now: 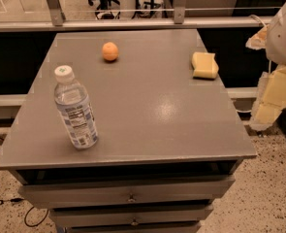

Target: Move sponge near blue plastic bottle

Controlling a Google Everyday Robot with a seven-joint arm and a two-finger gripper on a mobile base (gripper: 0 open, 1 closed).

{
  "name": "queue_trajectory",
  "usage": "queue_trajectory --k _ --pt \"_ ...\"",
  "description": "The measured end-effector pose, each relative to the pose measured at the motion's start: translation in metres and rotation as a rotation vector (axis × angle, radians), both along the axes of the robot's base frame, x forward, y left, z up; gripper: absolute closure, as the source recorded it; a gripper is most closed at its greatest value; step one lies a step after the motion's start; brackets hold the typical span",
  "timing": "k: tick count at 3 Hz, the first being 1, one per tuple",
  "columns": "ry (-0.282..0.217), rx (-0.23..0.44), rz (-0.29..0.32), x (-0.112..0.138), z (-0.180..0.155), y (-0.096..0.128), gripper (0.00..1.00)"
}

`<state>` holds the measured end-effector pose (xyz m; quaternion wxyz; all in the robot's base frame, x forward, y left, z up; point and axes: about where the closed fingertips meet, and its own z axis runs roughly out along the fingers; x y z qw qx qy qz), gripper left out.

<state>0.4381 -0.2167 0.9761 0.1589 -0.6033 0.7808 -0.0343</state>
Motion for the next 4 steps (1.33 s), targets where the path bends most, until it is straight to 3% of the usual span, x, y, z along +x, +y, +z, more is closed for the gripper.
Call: queue_trajectory --k 2,4 --pt "-0.020 0.026 -0.003 0.013 -0.002 -0.003 0.00" --pt "-0.131 0.256 -0.029 0.120 -0.026 -0.019 0.00"
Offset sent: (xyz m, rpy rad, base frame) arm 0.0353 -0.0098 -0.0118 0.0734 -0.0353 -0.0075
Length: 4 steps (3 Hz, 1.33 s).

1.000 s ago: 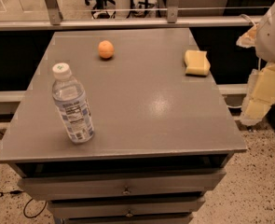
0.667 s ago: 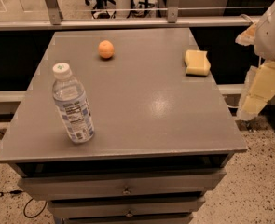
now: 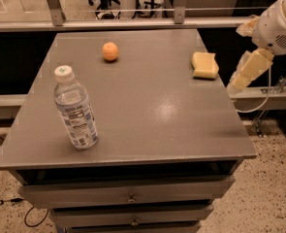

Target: Move sponge near blue plastic bottle

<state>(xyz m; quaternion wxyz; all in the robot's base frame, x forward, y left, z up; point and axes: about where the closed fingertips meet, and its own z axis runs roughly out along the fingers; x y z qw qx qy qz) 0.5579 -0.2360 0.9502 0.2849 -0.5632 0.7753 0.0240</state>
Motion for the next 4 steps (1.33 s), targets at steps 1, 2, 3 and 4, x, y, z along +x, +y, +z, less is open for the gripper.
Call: queue_trajectory --k 1,2,3,4 --pt "-0.030 0.117 -0.040 0.041 -0.019 0.013 0.00" --pt "-0.052 0.241 -0.131 0.089 -0.047 0.030 0.00" --pt "-0.083 0.284 -0.208 0.126 -0.069 0.035 0.00" --pt "-0.090 0.297 -0.271 0.143 -0.082 0.025 0.00"
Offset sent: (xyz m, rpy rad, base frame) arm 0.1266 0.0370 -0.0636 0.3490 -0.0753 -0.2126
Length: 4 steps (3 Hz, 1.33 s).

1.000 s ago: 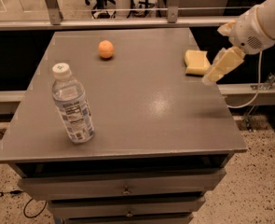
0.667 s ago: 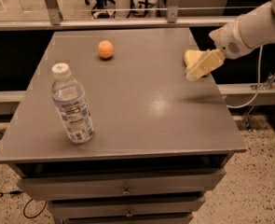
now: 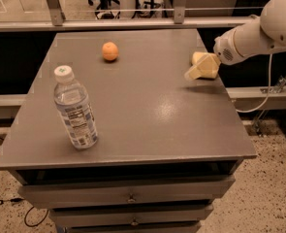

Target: Move sponge near blue plastic bottle

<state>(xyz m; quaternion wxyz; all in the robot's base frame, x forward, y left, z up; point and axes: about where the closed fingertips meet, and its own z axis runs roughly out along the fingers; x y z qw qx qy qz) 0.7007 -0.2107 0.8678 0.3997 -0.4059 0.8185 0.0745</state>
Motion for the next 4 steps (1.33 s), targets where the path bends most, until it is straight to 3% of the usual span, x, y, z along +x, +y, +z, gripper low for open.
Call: queue_trajectory --k 2,3,4 --pt "0.027 0.024 -0.096 0.012 -0.022 -0.020 0.00" --pt "0.062 0.035 -0.116 0.010 -0.032 -0.026 0.16" --pt "0.077 0.053 -0.110 0.007 -0.031 -0.025 0.47"
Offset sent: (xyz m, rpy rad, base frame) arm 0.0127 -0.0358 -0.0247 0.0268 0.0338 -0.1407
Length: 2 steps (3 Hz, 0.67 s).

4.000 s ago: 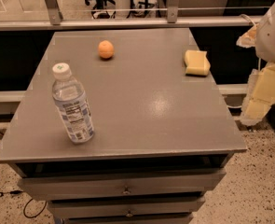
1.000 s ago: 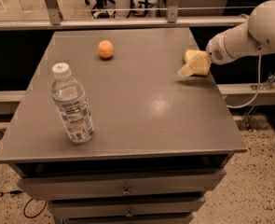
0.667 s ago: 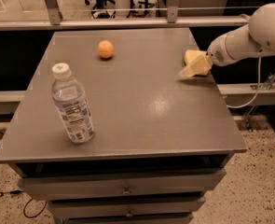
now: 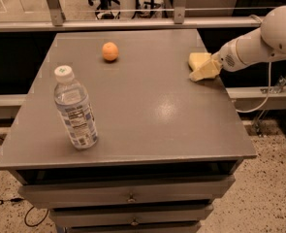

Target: Move sponge near blue plastic bottle

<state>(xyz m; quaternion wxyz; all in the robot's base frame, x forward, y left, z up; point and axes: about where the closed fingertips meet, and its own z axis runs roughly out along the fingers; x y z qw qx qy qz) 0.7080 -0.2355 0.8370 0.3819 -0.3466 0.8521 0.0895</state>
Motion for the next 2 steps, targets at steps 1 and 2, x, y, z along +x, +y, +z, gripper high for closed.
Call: queue_trajectory --k 1,2 --pt "-0.004 0.012 0.012 -0.002 0.007 0.002 0.70" --pt "-0.025 0.020 0.104 -0.012 0.030 0.021 0.93"
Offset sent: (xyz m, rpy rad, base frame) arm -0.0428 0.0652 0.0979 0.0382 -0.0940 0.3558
